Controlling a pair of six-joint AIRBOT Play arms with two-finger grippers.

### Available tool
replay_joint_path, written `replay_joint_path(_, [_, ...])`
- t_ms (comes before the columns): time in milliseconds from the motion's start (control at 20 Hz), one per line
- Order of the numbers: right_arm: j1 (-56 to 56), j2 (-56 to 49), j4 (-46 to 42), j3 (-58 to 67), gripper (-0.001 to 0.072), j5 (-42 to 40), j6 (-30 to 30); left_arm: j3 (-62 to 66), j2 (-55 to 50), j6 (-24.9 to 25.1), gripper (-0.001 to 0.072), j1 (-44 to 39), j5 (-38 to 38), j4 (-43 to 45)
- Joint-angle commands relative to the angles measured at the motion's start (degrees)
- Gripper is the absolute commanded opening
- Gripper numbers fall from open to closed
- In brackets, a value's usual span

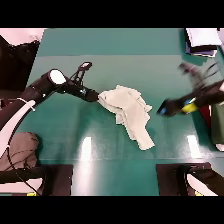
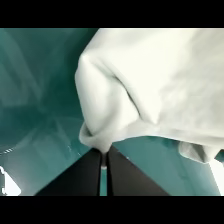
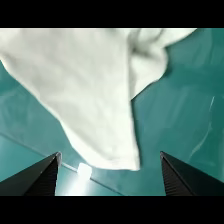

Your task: Fold the shirts.

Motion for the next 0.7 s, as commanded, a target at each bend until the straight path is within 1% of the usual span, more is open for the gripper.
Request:
replay_joint_path(0, [11.1, 1.0, -0.2, -15.5, 0.0693, -11.8, 2.2, 2.1, 0.9, 0.0, 0.0029, 0.0, -2.5, 2.4])
replay_joint_path(150, [17.9, -2.8, -0.1, -19.5, 0.0693, -17.7, 5.2, 2.1, 0.9, -0.1, 0.0029, 0.0, -3.9, 2.4])
replay_joint_path(250, [21.6, -7.0, -0.1, -19.1, 0.0693, -19.9, 5.4, 2.1, 0.9, -0.2, 0.0029, 0.0, -4.5, 2.4])
replay_joint_path(300, [23.0, -9.0, -0.2, -18.3, 0.0672, -20.7, 5.4, 2.1, 0.9, -0.7, 0.0029, 0.0, -4.9, 2.5])
replay_joint_path(350, [24.2, -10.9, -0.3, -17.2, 0.0577, -21.3, 5.4, 2.1, 0.9, -1.3, 0.0029, 0.0, -5.2, 2.5])
replay_joint_path(400, [24.9, -12.4, -0.4, -16.0, 0.0421, -21.3, 5.3, 2.2, 0.9, -1.6, 0.0029, 0.0, -5.5, 2.5])
replay_joint_path(450, [25.3, -13.5, -1.6, -14.7, 0.0185, -20.8, 5.3, 2.2, 1.2, -1.6, 0.0029, 0.0, -5.9, 2.9])
replay_joint_path(500, [25.3, -13.8, -3.1, -13.7, 0.0017, -19.7, 5.3, 2.2, 1.8, -2.3, 0.0028, 0.0, -6.0, 4.1])
replay_joint_path(550, [25.2, -13.0, -4.8, -12.9, 0.0016, -18.7, 5.4, 2.2, 3.1, -3.3, 0.0028, 0.0, -5.9, 6.2])
replay_joint_path(650, [24.2, -8.5, -8.2, -11.3, 0.0015, -16.8, 6.8, 3.7, 6.7, -5.2, 0.0028, 0.0, -6.4, 13.5])
